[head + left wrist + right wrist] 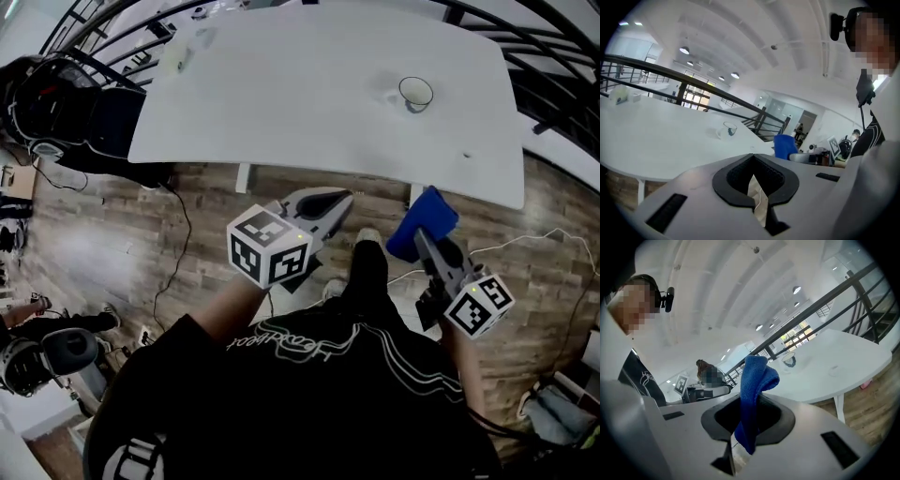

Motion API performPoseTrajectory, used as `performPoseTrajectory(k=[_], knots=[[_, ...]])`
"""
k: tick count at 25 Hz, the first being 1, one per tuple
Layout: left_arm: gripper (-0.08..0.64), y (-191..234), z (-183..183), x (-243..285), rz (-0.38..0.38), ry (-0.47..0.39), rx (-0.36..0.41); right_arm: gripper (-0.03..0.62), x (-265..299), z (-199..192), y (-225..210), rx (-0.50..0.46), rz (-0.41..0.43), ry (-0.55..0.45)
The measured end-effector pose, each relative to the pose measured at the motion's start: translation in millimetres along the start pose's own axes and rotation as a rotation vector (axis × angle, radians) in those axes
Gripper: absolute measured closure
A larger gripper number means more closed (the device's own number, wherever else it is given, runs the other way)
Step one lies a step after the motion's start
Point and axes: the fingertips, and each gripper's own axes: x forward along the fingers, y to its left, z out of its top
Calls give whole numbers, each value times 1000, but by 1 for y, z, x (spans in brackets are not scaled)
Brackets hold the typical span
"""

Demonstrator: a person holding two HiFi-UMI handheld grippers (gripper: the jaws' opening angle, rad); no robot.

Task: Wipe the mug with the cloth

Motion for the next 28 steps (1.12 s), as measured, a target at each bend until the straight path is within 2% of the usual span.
performPoseTrajectory(k=[5, 9, 12, 15, 19, 23, 25, 28], knots=[[552, 40, 49, 66, 3, 45, 42, 535, 39, 51, -63, 34, 13, -3], [552, 74, 84, 129, 17, 82, 75, 535, 75, 90, -116, 20, 41, 23], [552, 94, 88, 168, 32, 124, 84, 535, 98, 99, -142, 41, 75, 70], [552, 114, 91, 184, 27, 141, 69, 535, 121, 102, -154, 40, 89, 113], [552, 137, 85, 189, 14, 178, 63, 535, 139, 103, -161, 48, 79, 124], [552, 155, 80, 201, -19, 218, 85, 535, 146, 101, -166, 74, 28, 101], [551, 162, 76, 208, -34, 241, 113, 535, 146, 99, -166, 87, 0, 88], [512, 175, 75, 221, -29, 265, 207, 535, 141, 96, -170, 108, -50, 60]])
